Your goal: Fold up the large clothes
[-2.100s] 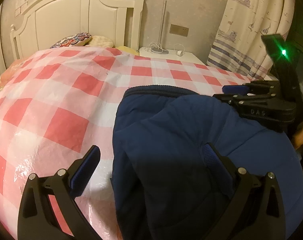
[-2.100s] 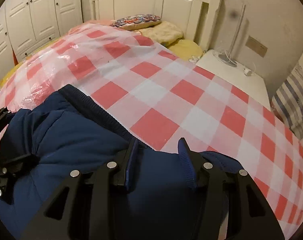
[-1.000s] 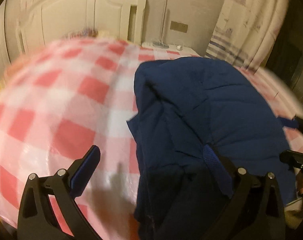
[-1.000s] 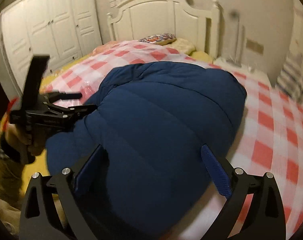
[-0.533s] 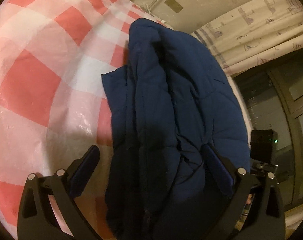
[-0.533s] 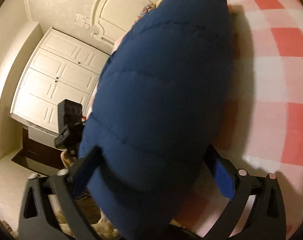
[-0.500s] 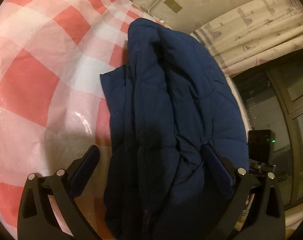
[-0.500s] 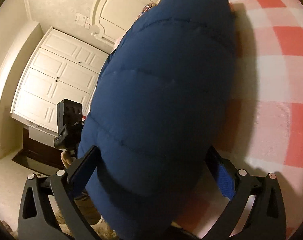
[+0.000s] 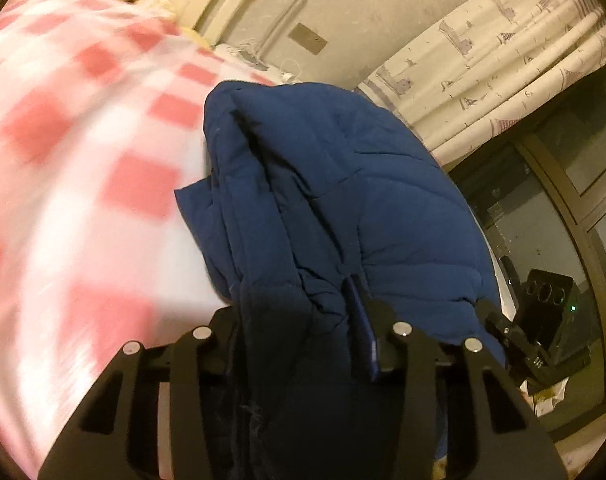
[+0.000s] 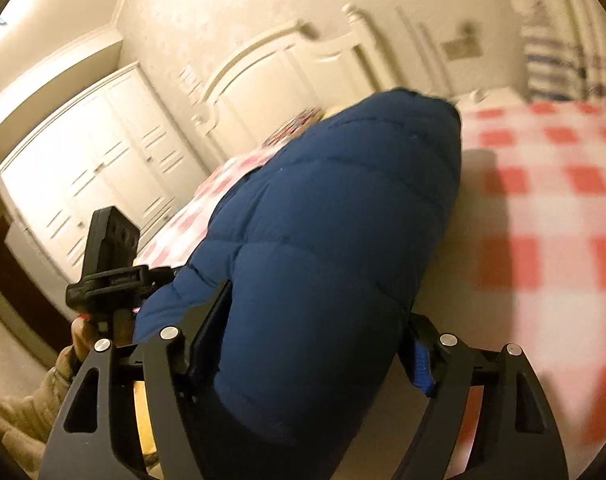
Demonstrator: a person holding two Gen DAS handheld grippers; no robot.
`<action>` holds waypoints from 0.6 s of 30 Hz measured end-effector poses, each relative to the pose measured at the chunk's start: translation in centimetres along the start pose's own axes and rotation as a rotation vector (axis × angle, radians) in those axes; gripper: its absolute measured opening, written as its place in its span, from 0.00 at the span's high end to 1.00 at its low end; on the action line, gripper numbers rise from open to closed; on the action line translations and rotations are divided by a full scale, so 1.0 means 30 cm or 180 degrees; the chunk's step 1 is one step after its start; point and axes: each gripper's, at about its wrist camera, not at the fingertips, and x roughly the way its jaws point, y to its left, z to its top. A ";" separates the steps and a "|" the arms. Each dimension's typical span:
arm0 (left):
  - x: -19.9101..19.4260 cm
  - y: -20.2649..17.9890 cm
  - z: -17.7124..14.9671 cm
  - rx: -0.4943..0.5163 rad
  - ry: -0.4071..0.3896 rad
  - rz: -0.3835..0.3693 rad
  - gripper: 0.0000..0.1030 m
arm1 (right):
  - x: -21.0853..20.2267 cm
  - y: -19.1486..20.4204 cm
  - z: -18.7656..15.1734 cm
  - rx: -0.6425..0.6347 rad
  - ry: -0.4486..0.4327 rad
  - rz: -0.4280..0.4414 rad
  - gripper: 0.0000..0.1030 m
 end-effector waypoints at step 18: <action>0.403 -0.200 0.211 0.0174 -0.0057 0.0347 0.52 | -0.016 -0.378 0.212 0.0472 0.0081 -0.1146 0.11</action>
